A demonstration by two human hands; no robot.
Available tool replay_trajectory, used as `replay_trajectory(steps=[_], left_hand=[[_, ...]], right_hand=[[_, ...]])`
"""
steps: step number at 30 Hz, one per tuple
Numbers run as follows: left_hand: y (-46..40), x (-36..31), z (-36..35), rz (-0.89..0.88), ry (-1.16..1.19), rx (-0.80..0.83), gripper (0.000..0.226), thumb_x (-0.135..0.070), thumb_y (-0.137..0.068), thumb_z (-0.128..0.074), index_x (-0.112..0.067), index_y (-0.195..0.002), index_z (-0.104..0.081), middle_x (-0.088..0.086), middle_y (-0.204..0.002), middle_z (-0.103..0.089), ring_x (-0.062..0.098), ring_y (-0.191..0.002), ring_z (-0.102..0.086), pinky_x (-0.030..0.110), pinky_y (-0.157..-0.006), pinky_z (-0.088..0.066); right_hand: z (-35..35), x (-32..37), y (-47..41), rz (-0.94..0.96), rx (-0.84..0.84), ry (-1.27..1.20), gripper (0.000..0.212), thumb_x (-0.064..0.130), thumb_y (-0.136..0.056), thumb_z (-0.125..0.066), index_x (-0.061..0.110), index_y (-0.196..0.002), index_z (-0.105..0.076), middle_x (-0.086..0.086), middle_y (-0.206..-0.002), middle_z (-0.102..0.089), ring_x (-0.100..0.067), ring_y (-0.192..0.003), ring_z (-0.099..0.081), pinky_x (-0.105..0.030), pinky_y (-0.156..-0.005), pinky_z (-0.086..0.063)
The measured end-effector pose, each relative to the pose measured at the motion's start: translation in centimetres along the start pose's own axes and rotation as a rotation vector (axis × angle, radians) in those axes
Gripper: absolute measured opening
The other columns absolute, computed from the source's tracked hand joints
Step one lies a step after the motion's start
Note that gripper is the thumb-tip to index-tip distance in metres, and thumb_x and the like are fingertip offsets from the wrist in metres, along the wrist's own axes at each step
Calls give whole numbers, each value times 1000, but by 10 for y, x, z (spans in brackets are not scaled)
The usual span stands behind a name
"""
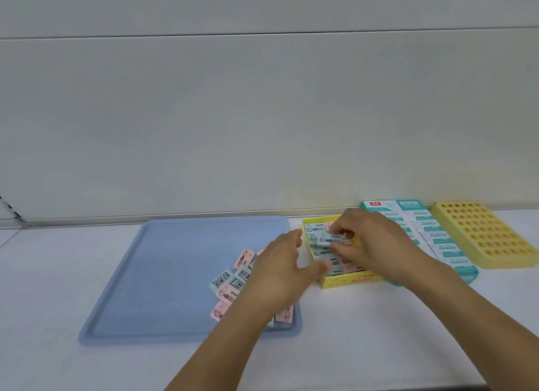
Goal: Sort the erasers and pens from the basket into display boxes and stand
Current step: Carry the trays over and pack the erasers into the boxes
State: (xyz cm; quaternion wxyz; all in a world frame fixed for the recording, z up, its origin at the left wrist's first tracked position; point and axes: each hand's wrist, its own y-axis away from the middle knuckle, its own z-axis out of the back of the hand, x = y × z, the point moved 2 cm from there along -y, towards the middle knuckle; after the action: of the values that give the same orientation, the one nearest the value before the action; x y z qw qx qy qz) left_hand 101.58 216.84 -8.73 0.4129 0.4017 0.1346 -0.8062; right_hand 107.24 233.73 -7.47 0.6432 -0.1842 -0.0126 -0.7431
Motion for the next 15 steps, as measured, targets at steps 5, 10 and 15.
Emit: replay_trajectory(steps=[5, 10, 15], left_hand=[[-5, -1, -5, -14, -84, 62, 53, -42, -86, -68, -22, -132, -49, -8, -123, -56, 8, -99, -54, 28, -90, -47], [-7, 1, -7, -42, -81, 65, 46, -40, -86, -68, -25, -127, -54, -10, -119, -59, 6, -98, -57, 28, -87, -49], [3, 18, 24, -62, 50, -231, 33, -24, -94, -59, -27, -126, -57, -13, -112, -58, 2, -92, -55, 27, -89, -49]], right_hand=[[-12, 4, -5, 74, 110, 78, 23, 44, -87, -62, 32, -105, -69, 9, -97, -57, -14, -94, -53, -30, -75, -42], [-15, 5, -6, 92, 136, 121, 22, 40, -92, -56, 27, -97, -73, 5, -93, -58, -13, -88, -53, -34, -70, -46], [-12, 6, -2, 166, 51, 220, 30, 43, -96, -46, 29, -87, -71, 6, -87, -57, -16, -88, -51, -25, -64, -19]])
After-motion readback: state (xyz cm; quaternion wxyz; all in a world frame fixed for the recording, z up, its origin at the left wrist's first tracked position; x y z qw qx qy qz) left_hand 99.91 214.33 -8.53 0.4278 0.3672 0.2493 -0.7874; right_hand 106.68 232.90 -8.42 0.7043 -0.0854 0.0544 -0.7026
